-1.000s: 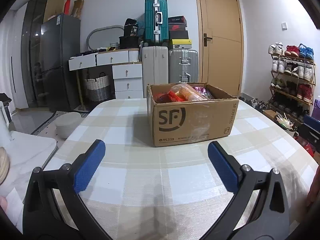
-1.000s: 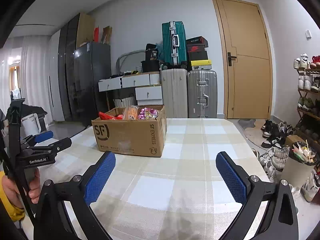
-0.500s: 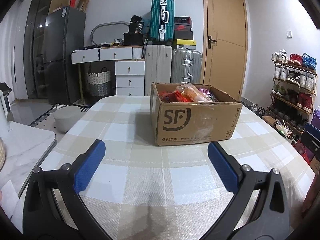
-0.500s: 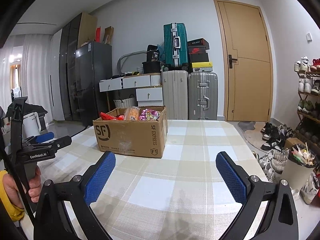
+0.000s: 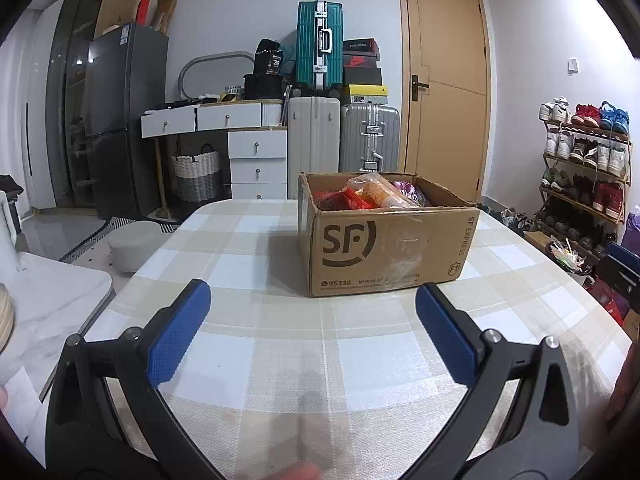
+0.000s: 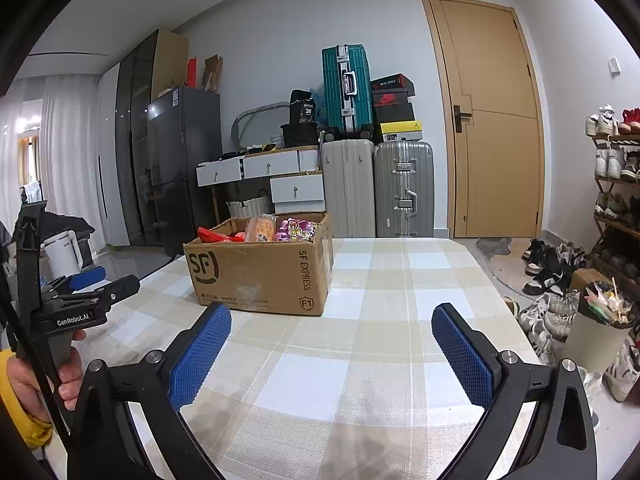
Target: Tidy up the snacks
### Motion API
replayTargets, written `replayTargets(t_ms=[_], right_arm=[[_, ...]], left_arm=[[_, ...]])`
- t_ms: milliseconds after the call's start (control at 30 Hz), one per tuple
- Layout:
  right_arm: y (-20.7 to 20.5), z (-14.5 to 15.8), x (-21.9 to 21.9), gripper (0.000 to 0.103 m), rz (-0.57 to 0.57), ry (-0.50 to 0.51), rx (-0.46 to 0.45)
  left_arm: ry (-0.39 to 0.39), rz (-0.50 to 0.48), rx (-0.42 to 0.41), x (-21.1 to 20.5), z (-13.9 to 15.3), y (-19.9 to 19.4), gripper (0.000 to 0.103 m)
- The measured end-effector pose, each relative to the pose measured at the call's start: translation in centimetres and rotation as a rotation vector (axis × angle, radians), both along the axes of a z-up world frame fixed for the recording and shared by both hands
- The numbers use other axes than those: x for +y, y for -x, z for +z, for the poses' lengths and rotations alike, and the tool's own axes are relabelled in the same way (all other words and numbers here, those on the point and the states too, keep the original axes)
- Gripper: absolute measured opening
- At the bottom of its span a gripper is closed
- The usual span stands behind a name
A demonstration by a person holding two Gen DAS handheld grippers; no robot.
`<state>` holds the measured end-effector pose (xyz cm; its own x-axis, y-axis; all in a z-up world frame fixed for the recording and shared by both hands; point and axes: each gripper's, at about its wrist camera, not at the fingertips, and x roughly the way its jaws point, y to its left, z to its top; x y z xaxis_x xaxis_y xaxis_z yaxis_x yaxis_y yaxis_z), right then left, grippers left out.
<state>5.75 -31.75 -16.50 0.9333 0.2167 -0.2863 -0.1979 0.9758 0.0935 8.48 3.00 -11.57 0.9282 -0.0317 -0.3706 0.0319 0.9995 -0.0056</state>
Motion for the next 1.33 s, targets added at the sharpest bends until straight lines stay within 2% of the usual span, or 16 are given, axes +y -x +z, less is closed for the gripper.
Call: replayTargets(t_ms=[433,1333], right_arm=[[0.0,0.0,0.0,0.102,-0.001,0.000,0.001],[0.0,0.1,-0.1,0.102,0.000,0.000,0.003]], left_arm=[[-0.016,-0.010,-0.019,-0.4,0.6,1.7,0.102],[-0.011,-0.022,-0.039,-0.7,0.7,2.2,0.102]])
